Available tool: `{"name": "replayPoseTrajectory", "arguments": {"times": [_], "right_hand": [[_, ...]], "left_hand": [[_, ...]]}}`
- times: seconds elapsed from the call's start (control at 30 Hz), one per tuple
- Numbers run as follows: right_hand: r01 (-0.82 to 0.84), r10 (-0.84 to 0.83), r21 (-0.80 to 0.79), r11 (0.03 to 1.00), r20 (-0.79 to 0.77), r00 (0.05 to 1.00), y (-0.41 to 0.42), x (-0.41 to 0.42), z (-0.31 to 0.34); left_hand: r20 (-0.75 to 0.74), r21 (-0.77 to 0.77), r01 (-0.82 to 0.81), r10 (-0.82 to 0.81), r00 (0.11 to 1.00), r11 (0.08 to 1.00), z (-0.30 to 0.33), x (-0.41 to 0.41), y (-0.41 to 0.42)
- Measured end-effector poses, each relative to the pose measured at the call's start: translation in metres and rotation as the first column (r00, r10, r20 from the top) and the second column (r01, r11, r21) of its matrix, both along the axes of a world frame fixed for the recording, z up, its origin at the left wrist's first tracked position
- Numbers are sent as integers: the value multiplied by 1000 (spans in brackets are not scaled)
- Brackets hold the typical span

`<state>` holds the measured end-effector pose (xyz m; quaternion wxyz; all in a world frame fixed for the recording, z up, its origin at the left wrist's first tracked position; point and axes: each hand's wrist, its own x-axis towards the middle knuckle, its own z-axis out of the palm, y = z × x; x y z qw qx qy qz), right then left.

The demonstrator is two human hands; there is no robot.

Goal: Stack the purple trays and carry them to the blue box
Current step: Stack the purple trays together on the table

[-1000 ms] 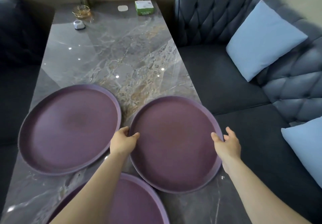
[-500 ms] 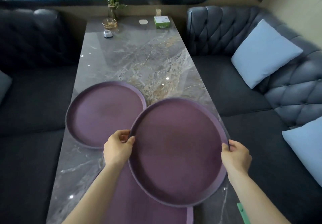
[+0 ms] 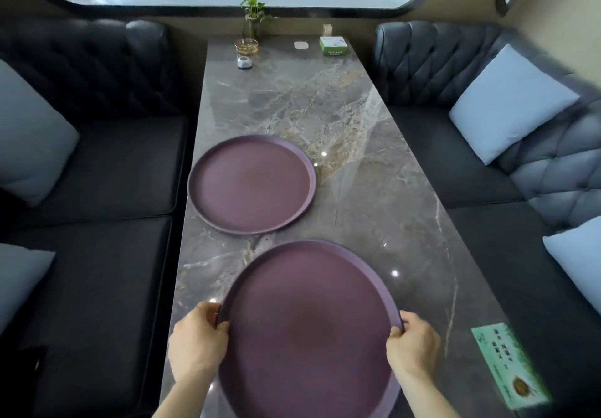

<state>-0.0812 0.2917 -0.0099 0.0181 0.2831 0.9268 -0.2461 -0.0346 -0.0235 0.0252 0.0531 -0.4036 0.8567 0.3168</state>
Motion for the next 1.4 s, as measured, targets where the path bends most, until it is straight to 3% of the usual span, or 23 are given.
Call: {"name": "replayPoseTrajectory", "arguments": {"times": [0.77, 1.4], "right_hand": [[-25, 25, 73, 997, 3, 1000, 3, -9, 5], [-29, 28, 60, 998, 15, 999, 2, -9, 10]], "left_hand": [[-80, -68, 9, -14, 997, 998, -17, -10, 5], [2, 0, -21, 21, 1000, 1000, -22, -21, -7]]}}
